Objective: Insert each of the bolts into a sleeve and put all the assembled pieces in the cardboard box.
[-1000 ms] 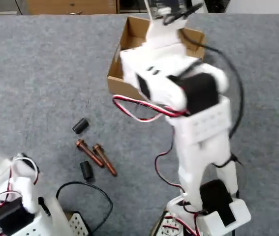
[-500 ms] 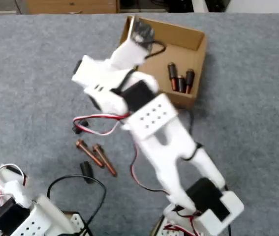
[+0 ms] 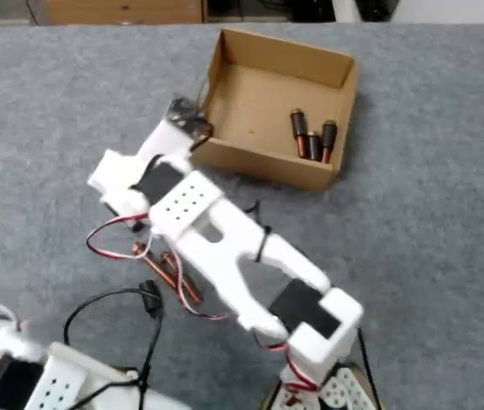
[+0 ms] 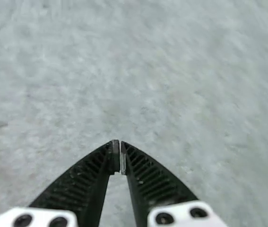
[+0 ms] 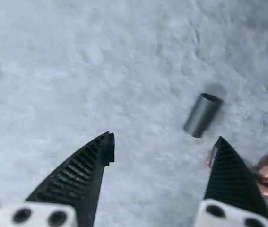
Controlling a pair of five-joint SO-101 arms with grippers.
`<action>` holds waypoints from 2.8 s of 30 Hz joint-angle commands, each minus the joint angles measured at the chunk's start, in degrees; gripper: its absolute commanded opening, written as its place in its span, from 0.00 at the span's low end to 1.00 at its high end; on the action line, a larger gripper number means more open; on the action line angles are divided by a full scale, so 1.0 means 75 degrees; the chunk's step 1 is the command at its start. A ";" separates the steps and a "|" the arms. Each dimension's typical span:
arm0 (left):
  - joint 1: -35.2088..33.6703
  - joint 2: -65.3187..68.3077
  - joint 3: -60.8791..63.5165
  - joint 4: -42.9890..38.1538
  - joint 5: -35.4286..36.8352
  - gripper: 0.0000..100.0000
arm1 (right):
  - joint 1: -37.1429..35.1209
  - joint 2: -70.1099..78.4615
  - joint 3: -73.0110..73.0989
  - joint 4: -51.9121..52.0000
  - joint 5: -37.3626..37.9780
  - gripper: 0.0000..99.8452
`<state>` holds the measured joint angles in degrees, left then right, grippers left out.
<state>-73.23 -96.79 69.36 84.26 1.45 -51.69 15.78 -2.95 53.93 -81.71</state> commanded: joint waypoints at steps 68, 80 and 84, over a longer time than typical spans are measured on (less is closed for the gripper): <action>-0.1184 -0.0193 0.0738 -0.0363 -0.0949 0.02 | 0.0147 0.3218 -0.2655 0.1125 -0.0223 0.00; -0.1172 -0.0182 0.0738 -0.0363 -0.0949 0.02 | 0.0486 0.1834 -0.4437 0.2251 0.0258 0.00; -0.0785 -0.0158 0.0633 -0.0352 -0.0949 0.02 | 0.0815 0.1284 -0.5046 0.2251 0.0516 0.00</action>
<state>-81.85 -96.79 75.34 82.07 -5.41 -48.26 32.66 -35.38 70.46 -79.52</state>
